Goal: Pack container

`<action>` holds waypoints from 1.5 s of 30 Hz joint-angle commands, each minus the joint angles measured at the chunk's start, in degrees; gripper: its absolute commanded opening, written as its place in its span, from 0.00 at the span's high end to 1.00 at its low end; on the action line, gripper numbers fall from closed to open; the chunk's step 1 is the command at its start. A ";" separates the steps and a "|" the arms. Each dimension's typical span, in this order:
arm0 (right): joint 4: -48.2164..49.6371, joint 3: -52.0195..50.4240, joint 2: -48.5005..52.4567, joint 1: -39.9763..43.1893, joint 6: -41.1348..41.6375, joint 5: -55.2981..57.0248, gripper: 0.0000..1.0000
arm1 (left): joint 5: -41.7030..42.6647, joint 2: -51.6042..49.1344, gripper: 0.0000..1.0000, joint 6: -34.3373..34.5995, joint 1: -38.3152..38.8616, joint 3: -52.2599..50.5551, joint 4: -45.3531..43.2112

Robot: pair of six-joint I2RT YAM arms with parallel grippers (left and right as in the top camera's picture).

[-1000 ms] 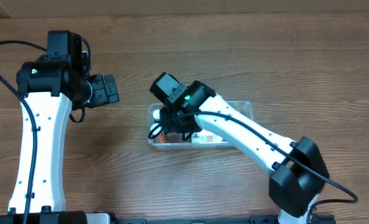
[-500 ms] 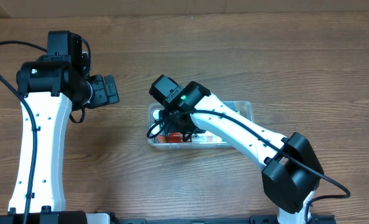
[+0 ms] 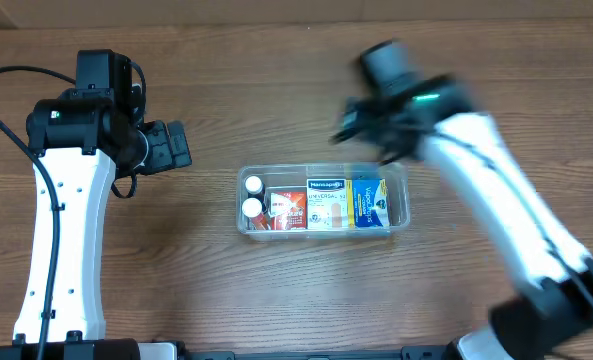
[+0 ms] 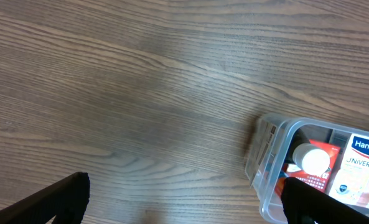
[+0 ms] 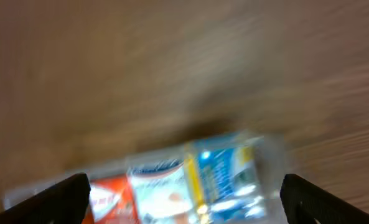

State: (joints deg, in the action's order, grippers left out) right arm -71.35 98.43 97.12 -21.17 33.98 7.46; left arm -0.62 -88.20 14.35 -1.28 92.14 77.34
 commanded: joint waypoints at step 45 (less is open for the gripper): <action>47.43 -81.92 -96.94 16.98 -20.59 -10.36 0.00 | 6.62 57.09 0.00 -4.70 2.43 -36.35 -11.10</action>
State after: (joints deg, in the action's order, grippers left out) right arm -29.21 20.56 0.91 -3.53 13.45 -1.58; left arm 5.61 -31.62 8.88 0.82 56.03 66.32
